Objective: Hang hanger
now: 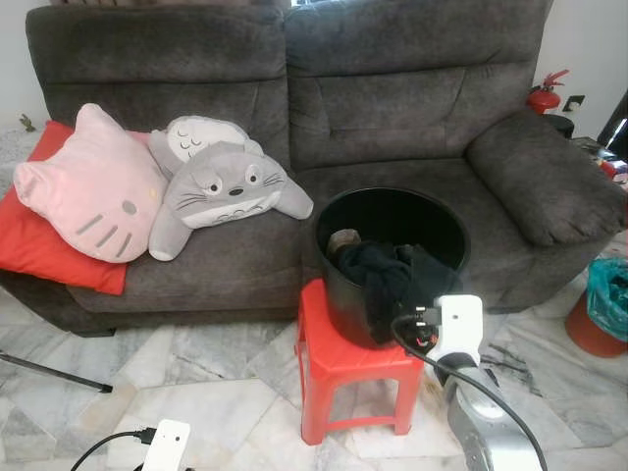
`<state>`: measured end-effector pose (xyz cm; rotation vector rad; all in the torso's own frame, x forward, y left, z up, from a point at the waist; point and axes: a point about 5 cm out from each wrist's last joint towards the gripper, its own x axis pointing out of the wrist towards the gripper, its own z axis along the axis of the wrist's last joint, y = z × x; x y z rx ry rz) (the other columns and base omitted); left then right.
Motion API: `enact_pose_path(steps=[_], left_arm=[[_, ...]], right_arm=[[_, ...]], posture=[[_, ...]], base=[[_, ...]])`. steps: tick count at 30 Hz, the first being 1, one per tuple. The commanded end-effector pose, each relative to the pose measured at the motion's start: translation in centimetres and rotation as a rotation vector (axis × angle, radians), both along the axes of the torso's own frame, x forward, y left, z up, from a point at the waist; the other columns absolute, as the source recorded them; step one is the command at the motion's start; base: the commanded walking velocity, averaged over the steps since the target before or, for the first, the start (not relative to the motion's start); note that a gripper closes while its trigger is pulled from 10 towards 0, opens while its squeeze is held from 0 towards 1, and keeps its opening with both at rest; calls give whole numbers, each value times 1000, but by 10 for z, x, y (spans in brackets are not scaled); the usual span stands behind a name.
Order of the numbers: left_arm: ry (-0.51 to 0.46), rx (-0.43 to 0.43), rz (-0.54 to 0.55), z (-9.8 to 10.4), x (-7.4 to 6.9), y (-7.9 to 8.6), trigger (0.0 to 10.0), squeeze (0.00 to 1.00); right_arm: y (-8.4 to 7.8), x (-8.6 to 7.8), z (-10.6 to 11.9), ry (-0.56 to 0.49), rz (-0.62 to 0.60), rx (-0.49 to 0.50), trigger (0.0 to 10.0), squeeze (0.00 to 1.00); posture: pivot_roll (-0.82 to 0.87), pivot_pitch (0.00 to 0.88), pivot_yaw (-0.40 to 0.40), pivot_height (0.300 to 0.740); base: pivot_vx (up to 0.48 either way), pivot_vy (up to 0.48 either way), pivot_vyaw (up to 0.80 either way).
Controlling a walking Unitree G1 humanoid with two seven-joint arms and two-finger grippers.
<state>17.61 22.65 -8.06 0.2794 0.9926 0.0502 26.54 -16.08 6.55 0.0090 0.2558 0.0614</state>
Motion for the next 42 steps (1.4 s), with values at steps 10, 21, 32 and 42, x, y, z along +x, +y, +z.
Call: enact_pose_path(steps=[10,21,32,42], left_arm=[[17,7,-1,-2,-3,0,10000,0],[27,6,-5,-3,-6,-1,10000,0],[24,9,-15,-3,-5,-1,10000,0],[17,20,-10,-2,-4,2,10000,0]], right_arm=[[0,1,-4,2,-2,-29,10000,0],[-27,-16,-6,2,-200,-98,10000,0],[-34,-15,-2,-18,-267,-111,10000,0],[-13,-11,13,-136,-131,-42,10000,0]], posture=[[-141,0,39,740],[-143,0,34,740],[-143,0,34,740],[-137,0,33,740]], base=[[0,0,0],[0,0,0],[0,0,0],[0,0,0]])
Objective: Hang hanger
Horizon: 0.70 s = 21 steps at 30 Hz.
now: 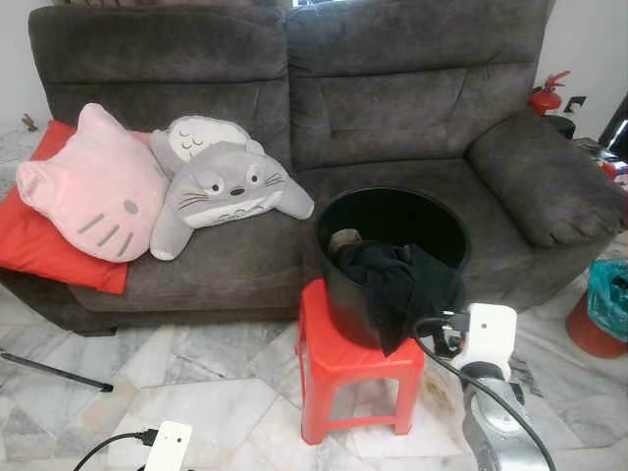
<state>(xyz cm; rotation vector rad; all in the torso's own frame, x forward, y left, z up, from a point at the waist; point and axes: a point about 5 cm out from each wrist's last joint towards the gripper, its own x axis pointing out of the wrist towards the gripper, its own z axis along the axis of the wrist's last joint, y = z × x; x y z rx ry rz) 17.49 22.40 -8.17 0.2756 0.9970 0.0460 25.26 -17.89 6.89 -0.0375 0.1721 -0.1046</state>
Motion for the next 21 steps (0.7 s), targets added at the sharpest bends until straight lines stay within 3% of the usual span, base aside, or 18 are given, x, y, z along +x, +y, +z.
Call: enact_pose_path(steps=[1,4,10,12,21], left_arm=[[12,25,-9,0,-3,5,10000,0],[12,27,-8,0,-3,5,10000,0],[13,23,-9,-1,-3,4,10000,0],[14,20,-10,-1,-4,3,10000,0],[18,20,-9,-2,-5,2,10000,0]], right_arm=[[7,1,12,-71,46,25,10000,0],[13,-2,18,-107,104,32,10000,0],[16,-7,5,-32,153,1,10000,0],[11,-8,-6,47,152,-45,10000,0],[10,-5,-14,109,216,-46,10000,0]], posture=[[-137,0,33,740],[-139,0,33,740],[-143,0,33,740],[-144,0,32,740],[-140,0,29,740]], base=[[0,0,0],[0,0,0],[0,0,0],[0,0,0],[0,0,0]])
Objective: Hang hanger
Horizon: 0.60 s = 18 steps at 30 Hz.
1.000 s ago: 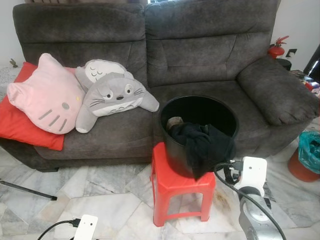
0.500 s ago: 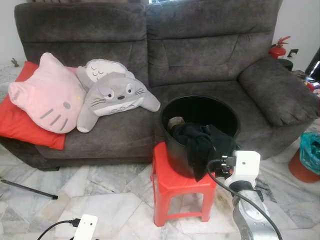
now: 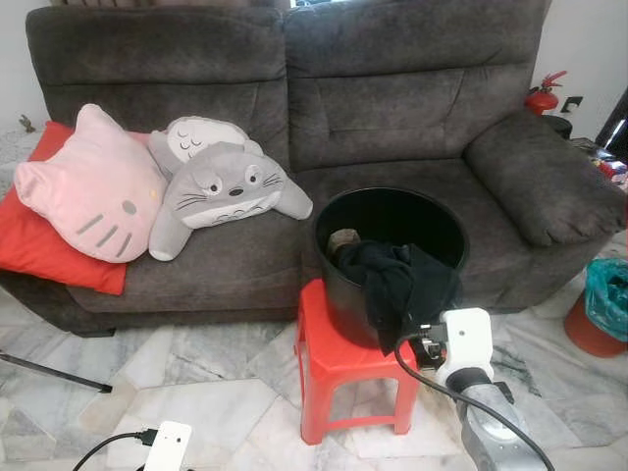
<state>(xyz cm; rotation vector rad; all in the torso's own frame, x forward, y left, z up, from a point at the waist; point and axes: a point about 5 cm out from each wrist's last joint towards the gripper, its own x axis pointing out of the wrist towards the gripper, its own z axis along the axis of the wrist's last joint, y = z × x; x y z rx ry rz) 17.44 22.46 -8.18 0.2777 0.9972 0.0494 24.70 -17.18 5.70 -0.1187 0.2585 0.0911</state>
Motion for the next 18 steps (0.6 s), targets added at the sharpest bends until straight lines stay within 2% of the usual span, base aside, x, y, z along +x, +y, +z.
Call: enact_pose_path(steps=[1,6,13,18], left_arm=[[17,17,-10,-2,-5,2,10000,0],[15,21,-4,-2,-5,4,10000,0],[17,20,-4,-2,-5,4,10000,0],[17,20,-5,-1,-5,4,10000,0]], right_arm=[[3,2,-2,14,15,14,10000,0],[7,11,11,-51,49,35,10000,0],[9,14,10,-34,68,37,10000,0],[8,15,9,-4,37,38,10000,0]], posture=[[-140,0,29,740],[-140,0,28,740],[-138,0,30,740],[-141,0,32,740]], base=[[0,0,0],[0,0,0],[0,0,0],[0,0,0]])
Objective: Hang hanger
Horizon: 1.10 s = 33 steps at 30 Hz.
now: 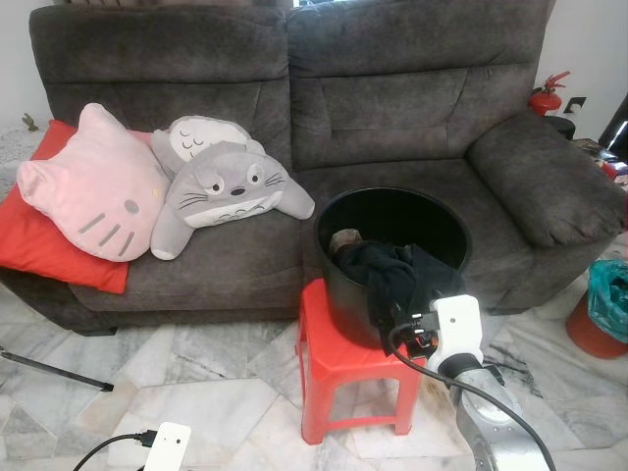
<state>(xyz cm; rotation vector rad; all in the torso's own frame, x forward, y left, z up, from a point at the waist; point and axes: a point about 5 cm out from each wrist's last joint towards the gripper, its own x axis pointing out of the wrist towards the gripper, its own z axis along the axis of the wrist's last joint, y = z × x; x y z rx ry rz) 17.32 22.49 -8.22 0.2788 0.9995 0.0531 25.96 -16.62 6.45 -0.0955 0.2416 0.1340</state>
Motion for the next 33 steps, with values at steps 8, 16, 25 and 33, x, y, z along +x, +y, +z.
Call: enact_pose_path(steps=[8,16,25,33], left_arm=[[13,18,-11,-1,-2,3,10000,0],[16,19,-12,-1,-3,3,10000,0],[18,22,-12,-1,-5,4,10000,0],[18,22,-15,-1,-5,4,10000,0]], right_arm=[[1,1,-6,65,-30,-2,10000,0],[2,-1,-14,117,-54,-13,10000,0],[-6,-1,-15,109,-135,-39,10000,0],[-15,-2,-18,111,-215,-81,10000,0]], posture=[[-140,0,31,740],[-137,0,31,740],[-137,0,31,740],[-136,0,31,740]], base=[[0,0,0],[0,0,0],[0,0,0],[0,0,0]])
